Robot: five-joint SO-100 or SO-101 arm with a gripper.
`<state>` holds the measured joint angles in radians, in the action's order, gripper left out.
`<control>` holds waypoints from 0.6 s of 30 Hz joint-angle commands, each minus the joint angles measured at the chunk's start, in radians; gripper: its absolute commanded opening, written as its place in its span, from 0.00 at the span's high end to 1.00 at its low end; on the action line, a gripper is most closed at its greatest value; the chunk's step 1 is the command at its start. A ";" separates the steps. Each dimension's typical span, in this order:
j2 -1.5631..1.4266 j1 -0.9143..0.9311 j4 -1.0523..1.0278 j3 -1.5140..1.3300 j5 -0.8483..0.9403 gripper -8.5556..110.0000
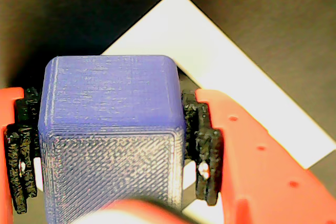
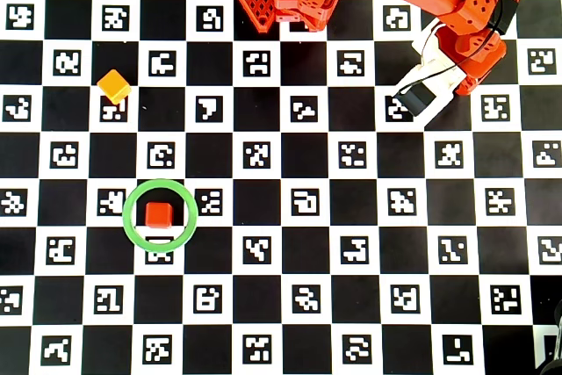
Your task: Grab the red cube then put it in the green circle then put the blue cube on top and finally the orange cube on top
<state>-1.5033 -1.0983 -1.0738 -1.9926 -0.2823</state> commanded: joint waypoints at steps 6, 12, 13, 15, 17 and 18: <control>-0.301 0.129 -0.107 0.060 0.109 0.86; -0.391 0.330 -0.195 0.097 0.270 0.89; -0.393 0.370 -0.210 0.110 0.298 0.90; -0.379 0.439 -0.242 0.144 0.373 0.90; -0.360 0.509 -0.272 0.183 0.419 0.90; -0.356 0.549 -0.284 0.199 0.436 0.91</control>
<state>-1.8116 -0.6627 -1.3177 -1.9221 0.0752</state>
